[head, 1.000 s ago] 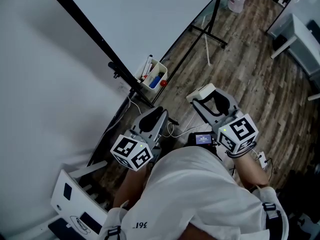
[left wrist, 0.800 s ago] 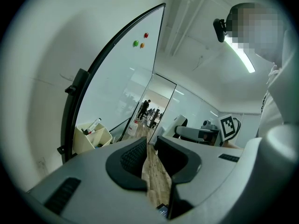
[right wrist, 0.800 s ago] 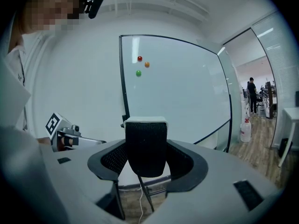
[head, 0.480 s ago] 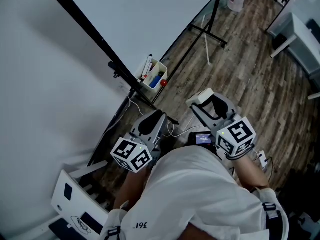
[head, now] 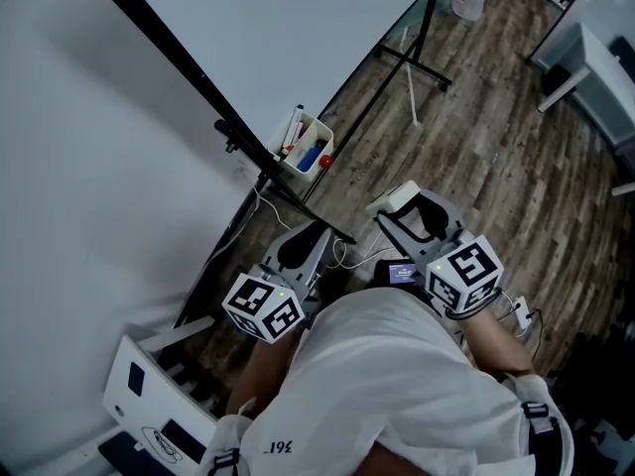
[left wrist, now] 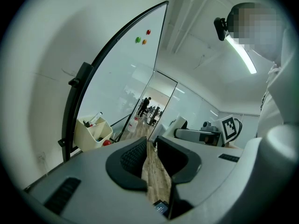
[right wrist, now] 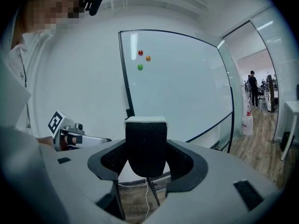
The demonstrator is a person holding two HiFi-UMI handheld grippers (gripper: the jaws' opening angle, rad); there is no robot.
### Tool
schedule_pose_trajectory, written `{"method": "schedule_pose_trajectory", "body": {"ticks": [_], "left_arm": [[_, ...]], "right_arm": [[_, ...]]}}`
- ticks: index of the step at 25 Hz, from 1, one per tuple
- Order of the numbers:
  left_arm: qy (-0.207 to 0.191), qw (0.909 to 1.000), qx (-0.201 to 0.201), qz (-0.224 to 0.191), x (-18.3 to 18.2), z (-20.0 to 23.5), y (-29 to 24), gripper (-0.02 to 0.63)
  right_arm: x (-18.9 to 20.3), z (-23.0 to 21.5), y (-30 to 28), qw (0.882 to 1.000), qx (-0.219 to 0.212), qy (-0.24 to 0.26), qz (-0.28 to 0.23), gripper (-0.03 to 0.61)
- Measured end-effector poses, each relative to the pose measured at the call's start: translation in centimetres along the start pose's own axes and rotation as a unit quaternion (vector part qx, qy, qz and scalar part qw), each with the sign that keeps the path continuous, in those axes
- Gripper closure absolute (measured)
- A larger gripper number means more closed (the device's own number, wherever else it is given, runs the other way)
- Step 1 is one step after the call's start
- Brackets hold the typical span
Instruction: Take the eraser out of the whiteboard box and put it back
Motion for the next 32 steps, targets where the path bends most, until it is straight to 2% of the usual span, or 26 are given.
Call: {"method": "schedule_pose_trajectory", "body": {"ticks": [20, 32], "left_arm": [[0.007, 1.0, -0.002, -0.003, 0.3, -0.2, 0.3, 0.54], [-0.011, 0.9996, -0.02, -0.016, -1.4, 1.6, 1.2, 0.54]], "right_arm": [[0.1, 0.7, 0.1, 1.0, -0.008, 0.005, 0.008, 0.314], [-1.5, 0.3, -1.0, 1.0, -0.003, 0.024, -0.006, 0.314]]}}
Point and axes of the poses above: the fingertips, and each gripper's own axes: y backward along the fingers, z to its left, x out of its underside, the point moved 3 cm from there along y, backward along the fingers, and after that the axes turned 15 degrees about x, right-handed, at the moved point
